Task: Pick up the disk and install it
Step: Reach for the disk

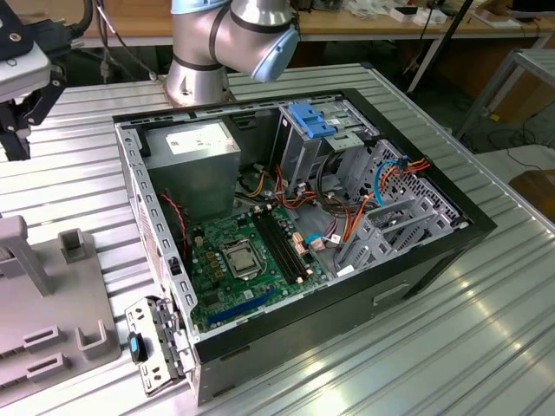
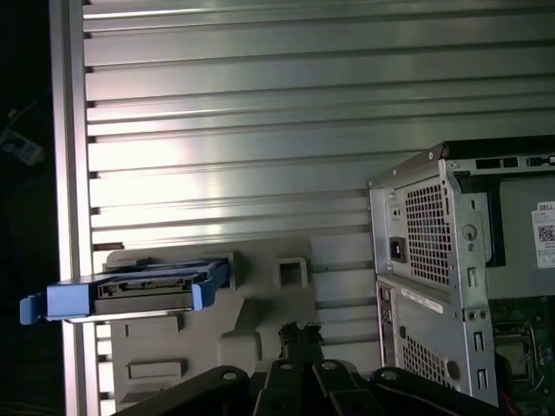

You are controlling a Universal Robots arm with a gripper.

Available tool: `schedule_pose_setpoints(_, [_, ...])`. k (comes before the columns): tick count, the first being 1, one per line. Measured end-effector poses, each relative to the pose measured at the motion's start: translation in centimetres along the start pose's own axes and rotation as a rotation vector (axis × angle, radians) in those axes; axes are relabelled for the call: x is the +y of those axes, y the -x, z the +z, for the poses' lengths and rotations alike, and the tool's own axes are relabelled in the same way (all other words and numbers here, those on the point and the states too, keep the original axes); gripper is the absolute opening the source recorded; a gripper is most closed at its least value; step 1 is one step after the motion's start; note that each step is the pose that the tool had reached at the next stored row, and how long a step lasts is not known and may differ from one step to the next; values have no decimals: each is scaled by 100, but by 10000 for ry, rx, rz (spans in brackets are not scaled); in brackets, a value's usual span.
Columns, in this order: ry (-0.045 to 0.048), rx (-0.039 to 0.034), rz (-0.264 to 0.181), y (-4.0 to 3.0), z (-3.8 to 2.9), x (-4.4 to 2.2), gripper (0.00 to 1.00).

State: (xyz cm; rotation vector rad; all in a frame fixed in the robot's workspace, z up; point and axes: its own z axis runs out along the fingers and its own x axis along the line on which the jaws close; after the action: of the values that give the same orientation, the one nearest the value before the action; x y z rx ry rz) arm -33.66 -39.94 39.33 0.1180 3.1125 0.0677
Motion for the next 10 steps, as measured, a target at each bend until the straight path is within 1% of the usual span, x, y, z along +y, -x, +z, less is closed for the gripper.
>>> schedule_pose_setpoints(3, [-1,1,0,-54,-2,-3,11])
schedule_pose_setpoints(5, [0,1,0,-145,-4,5,11])
schedule_pose_setpoints(8, [0,0,0,-263,-6,1,11])
schedule_pose_setpoints(10, [-1,1,0,-312,-8,-3,11])
